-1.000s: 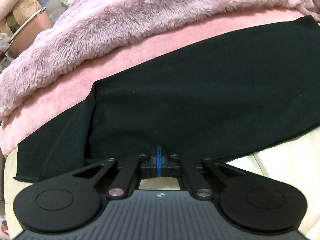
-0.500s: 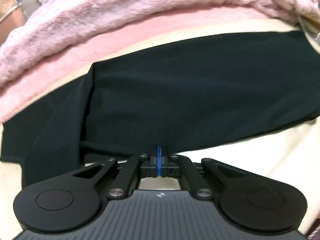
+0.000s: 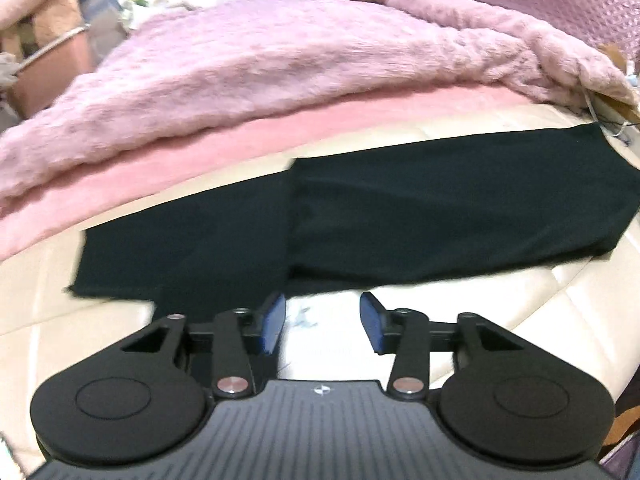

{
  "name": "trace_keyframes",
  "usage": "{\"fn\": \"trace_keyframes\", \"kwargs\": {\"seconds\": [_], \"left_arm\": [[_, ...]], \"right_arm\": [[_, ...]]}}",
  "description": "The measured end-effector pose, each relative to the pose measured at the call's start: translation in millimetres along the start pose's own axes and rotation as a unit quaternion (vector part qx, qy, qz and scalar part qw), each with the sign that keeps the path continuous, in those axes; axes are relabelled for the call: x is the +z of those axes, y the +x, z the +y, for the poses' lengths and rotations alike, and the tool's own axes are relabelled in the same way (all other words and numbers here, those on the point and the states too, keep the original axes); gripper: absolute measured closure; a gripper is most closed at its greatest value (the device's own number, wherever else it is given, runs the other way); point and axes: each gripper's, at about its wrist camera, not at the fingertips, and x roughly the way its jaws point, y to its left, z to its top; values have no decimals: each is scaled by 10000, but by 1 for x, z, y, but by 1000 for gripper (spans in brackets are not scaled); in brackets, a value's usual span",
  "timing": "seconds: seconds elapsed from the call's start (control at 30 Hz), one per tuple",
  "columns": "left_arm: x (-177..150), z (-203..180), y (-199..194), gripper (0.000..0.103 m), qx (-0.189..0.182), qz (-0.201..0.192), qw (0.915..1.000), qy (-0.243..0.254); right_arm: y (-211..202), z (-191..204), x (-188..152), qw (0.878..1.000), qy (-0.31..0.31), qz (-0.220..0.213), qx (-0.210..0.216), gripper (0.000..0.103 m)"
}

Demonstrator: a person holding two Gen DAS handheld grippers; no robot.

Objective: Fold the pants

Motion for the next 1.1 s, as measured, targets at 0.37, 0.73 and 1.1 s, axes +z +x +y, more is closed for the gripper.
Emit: {"fn": "trace_keyframes", "kwargs": {"seconds": [0.37,0.73,1.1], "left_arm": [[-59,11,-2,35,376,520,9979,85],[-81,20,15,92,285,597,9977,-140],[-20,81,-45,103,715,-295,9958,-497]], "right_arm": [[-34,155,-79,9627,-1932,305,1871,72],[-22,241,-127,9121,-3300,713,2328,74],[-11,238,-128,9053,-3522,887,2206,74]]}}
